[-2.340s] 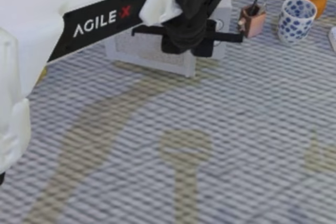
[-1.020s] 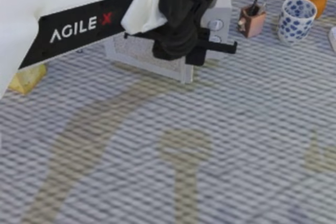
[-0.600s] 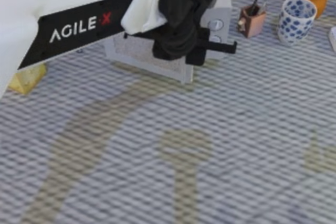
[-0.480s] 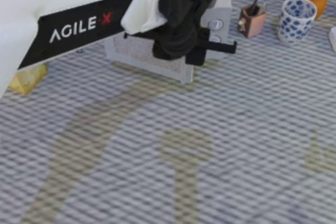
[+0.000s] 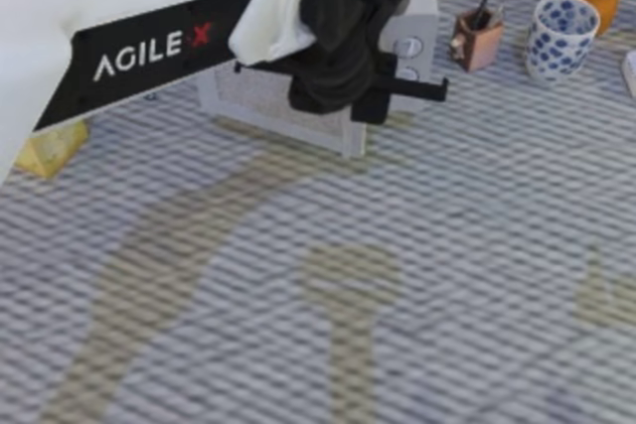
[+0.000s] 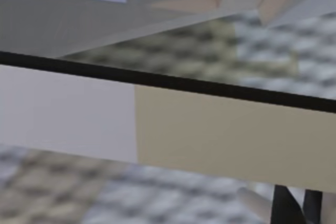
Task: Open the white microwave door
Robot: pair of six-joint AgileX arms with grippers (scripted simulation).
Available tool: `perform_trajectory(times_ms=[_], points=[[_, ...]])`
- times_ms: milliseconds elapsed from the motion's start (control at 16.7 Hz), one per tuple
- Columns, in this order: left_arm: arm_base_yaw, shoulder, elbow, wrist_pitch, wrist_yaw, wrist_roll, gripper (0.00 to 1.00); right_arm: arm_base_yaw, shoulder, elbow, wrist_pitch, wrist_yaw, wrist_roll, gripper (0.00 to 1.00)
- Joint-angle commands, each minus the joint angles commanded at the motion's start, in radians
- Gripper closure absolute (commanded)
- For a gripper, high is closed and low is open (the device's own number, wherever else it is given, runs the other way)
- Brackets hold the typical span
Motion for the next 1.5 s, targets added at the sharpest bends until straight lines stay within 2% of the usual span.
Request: perform_trajectory(times_ms=[480, 1500], points=[[0.025, -0.095, -0.131, 0.063, 0.055, 0.116, 1.0, 0.0, 0.0, 0.0, 0.0, 0.0, 0.0, 0.0], [0.026, -0.096, -0.132, 0.063, 0.055, 0.117, 1.0, 0.0, 0.0, 0.0, 0.0, 0.0, 0.0, 0.0]])
